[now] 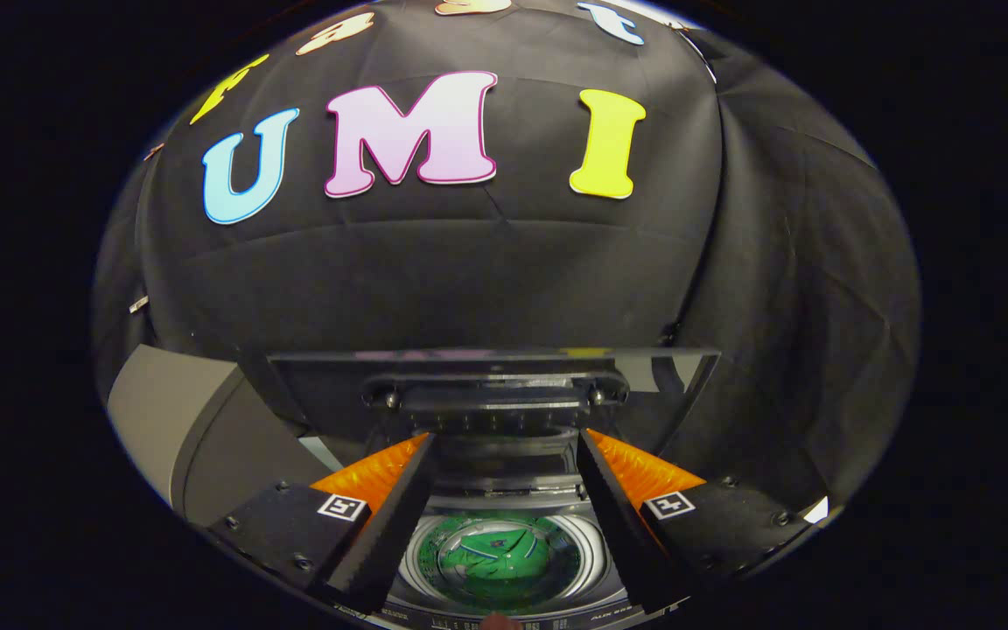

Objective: Put the clothes into the washing machine and then close the washing machine lid.

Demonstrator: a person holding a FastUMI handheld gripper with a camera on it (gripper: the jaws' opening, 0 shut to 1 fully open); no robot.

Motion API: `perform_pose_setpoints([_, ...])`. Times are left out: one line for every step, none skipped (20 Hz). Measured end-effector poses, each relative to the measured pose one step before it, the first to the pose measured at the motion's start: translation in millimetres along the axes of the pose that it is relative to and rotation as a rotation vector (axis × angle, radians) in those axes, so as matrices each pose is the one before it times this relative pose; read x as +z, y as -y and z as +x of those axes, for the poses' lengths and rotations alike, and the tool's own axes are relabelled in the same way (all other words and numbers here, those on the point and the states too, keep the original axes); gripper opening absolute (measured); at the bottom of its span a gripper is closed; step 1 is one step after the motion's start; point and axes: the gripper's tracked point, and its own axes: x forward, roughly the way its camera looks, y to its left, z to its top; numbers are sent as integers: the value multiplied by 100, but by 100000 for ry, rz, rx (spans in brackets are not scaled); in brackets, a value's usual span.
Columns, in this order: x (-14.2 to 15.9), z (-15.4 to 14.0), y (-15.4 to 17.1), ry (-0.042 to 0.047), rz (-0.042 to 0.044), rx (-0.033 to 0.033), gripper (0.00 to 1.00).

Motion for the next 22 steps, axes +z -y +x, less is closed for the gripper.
perform_pose_setpoints([950,641,76,844,343,143,99])
perform_pose_setpoints([815,206,-82,1370,619,583,99])
perform_pose_setpoints([776,174,-214,1110,672,346,99])
perform_pose_setpoints([859,212,-296,1731,458,529,99])
perform_pose_setpoints([770,374,-62,1175,409,-35,99])
perform_pose_setpoints([560,430,-185,533,465,278,99])
perform_pose_setpoints([487,394,-262,237,269,117,99])
perform_pose_setpoints([332,453,-212,69,116,172,99])
perform_pose_setpoints([200,479,-229,-71,-52,330,99])
perform_pose_setpoints([186,622,-193,-584,-449,196,99])
perform_pose_setpoints([23,668,-144,-751,-1028,69,99])
perform_pose_setpoints([-58,585,-281,-711,-998,142,99])
perform_pose_setpoints([-180,424,-190,-810,-904,-180,99])
perform_pose_setpoints([-206,394,-18,-1018,-749,-184,99])
perform_pose_setpoints([-345,478,14,-1375,-607,329,99])
perform_pose_setpoints([94,83,-17,396,670,614,99])
perform_pose_setpoints([-145,-2,75,-670,1262,97,98])
perform_pose_setpoints([61,-305,53,375,1867,513,98])
perform_pose_setpoints([-8,94,304,1299,1236,-350,99])
perform_pose_setpoints([-47,-156,62,2135,-271,-271,99])
perform_pose_setpoints([92,-497,-124,1538,-1354,-115,99])
perform_pose_setpoints([1,-291,11,902,66,-398,99])
